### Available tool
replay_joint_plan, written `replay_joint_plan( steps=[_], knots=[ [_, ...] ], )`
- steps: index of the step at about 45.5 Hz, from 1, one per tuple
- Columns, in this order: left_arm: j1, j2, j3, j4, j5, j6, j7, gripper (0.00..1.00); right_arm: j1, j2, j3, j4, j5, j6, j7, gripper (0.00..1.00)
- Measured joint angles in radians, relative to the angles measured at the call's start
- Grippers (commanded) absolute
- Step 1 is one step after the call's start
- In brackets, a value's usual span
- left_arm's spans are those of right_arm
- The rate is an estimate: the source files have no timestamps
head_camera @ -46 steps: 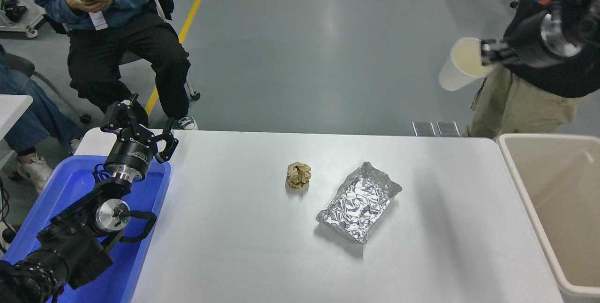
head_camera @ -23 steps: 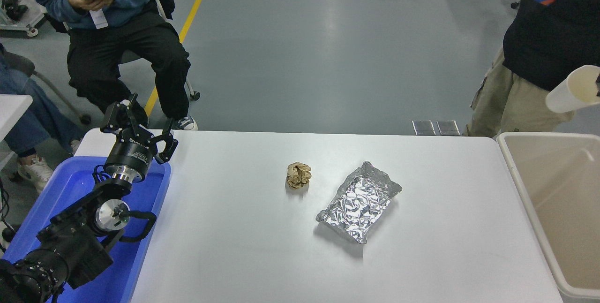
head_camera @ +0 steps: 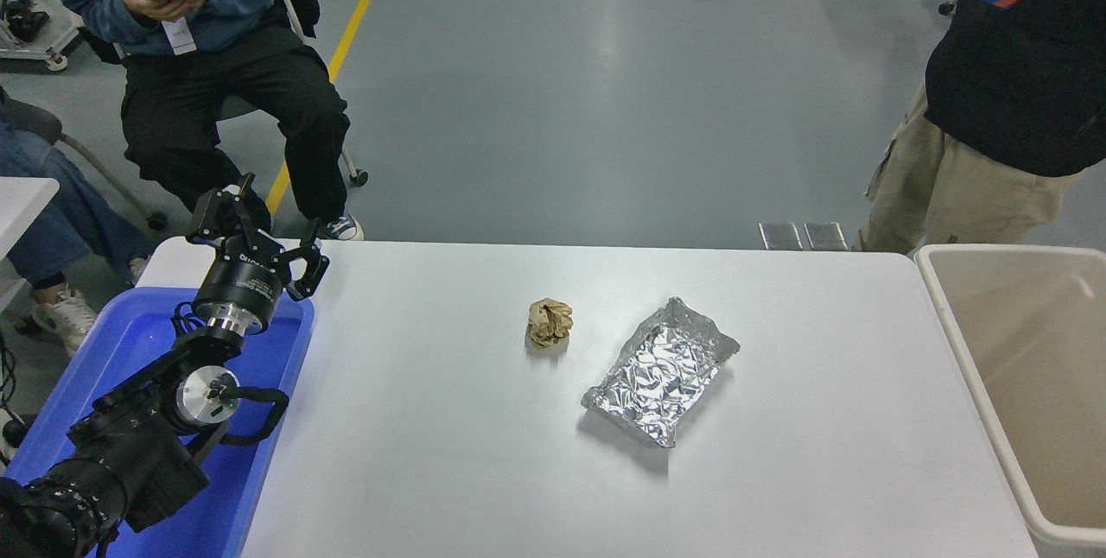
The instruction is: Dispose of the paper cup in the dustbin
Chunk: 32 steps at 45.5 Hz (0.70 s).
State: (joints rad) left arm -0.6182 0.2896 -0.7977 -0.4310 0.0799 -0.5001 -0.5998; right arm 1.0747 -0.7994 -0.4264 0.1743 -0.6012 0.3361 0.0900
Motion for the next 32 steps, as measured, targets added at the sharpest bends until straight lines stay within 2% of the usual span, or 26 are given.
replay_joint_plan(
  steps=[19,32],
  knots=[
    [0.0,0.0,0.0,0.0,0.0,0.0,0.0,1.0,-0.25,0.191,0.031,-0.262,0.16,-0.041,0.0,0.0],
    [0.0,-0.001,0.0,0.0,0.0,0.0,0.0,1.0,-0.342,0.278,0.073,-0.352,0.212,-0.077,-0.002,0.0]
  ],
)
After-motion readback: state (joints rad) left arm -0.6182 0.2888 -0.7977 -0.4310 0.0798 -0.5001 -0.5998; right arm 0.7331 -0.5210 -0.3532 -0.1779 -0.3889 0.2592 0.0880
